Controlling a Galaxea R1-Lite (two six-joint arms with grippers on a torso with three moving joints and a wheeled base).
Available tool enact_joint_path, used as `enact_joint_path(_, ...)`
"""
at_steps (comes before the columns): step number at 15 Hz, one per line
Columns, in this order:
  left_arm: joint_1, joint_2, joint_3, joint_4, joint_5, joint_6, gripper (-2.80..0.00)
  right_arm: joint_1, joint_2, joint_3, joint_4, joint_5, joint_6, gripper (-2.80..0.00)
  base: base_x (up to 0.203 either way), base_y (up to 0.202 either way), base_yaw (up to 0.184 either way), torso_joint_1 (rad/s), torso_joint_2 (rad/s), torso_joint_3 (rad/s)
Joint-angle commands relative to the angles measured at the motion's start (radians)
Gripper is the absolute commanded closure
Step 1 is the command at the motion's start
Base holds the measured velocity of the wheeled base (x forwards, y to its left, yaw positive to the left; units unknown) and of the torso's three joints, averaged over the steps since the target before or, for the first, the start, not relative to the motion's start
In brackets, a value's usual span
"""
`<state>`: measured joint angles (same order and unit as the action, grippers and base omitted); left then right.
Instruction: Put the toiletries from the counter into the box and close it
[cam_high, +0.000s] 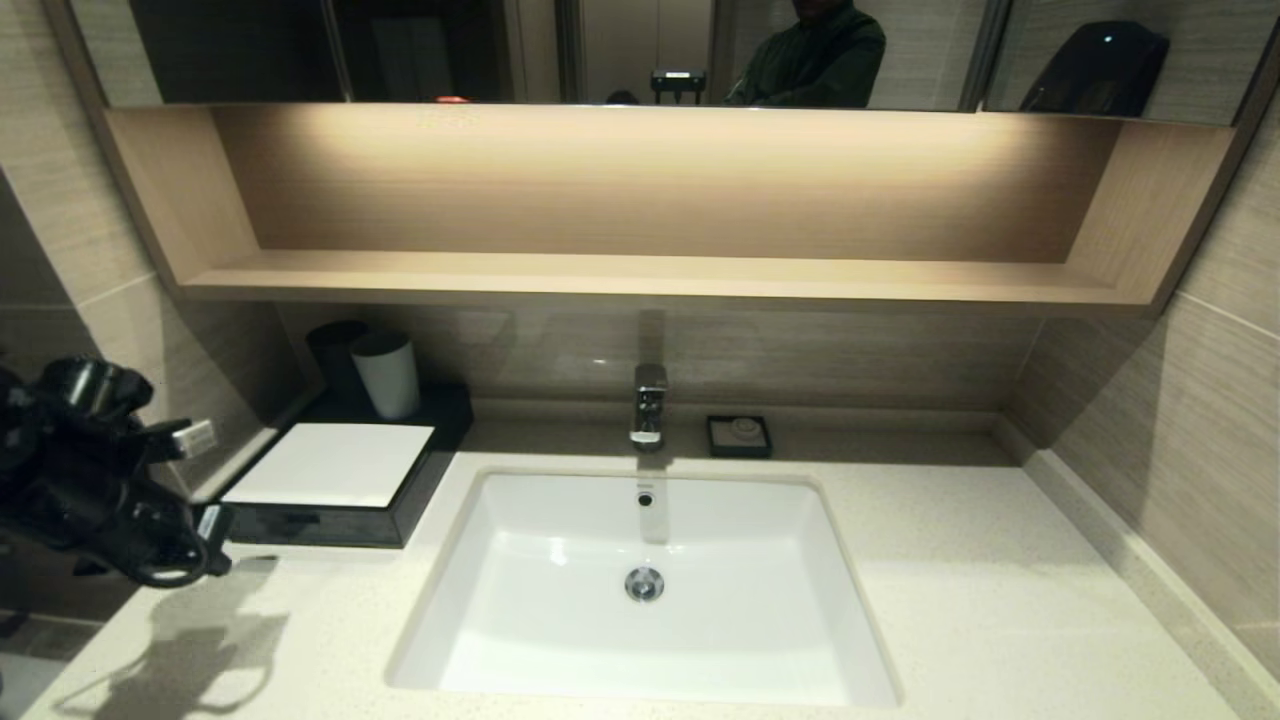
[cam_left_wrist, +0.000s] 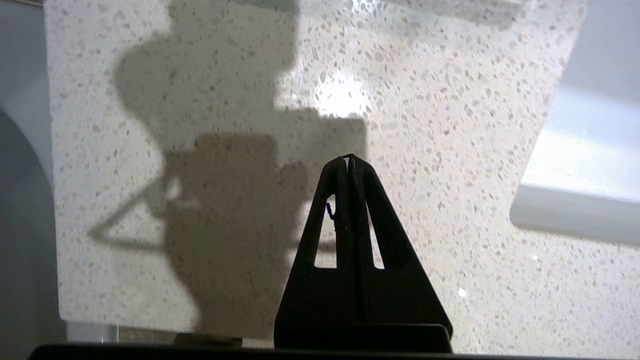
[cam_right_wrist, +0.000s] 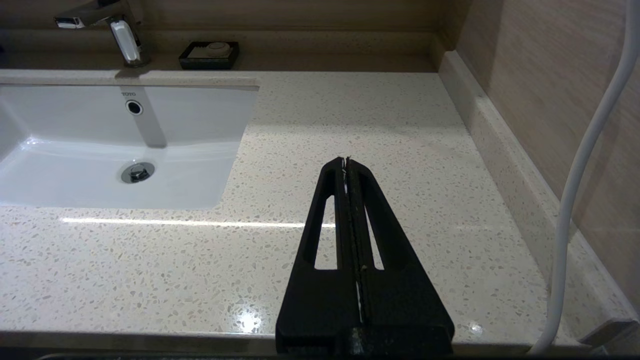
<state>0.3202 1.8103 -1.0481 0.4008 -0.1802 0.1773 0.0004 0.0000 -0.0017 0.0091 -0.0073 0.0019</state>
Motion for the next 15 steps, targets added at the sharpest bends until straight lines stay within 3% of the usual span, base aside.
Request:
enact_joint_path(1,-0.017,-0.231,0.111,-0.005,-0.002,0.0,0.0,0.0,0.0,0.0,0.0,0.0,0.0,0.0,0.0,0.0,0.0,0.0,0.0,0.0)
enact_joint_path(5,-0.098,-0.446,0.278,-0.087,-0.002,-0.047,0.0,0.001,0.0,0.0,0.0,0.0,0.0,0.0,0.0,0.0,0.0,0.0,0.0,0.0)
enact_joint_path(10,-0.147,-0.693,0.45,-0.106,-0.007,-0.085,0.0,0.001,0.0,0.0,0.0,0.0,0.0,0.0,0.0,0.0,0.0,0.0,0.0,0.0)
enact_joint_path(15,-0.16,-0.87,0.523,-0.133,-0.016,-0.137,0.0,0.001,0.0,0.0,0.0,0.0,0.0,0.0,0.0,0.0,0.0,0.0,0.0,0.0)
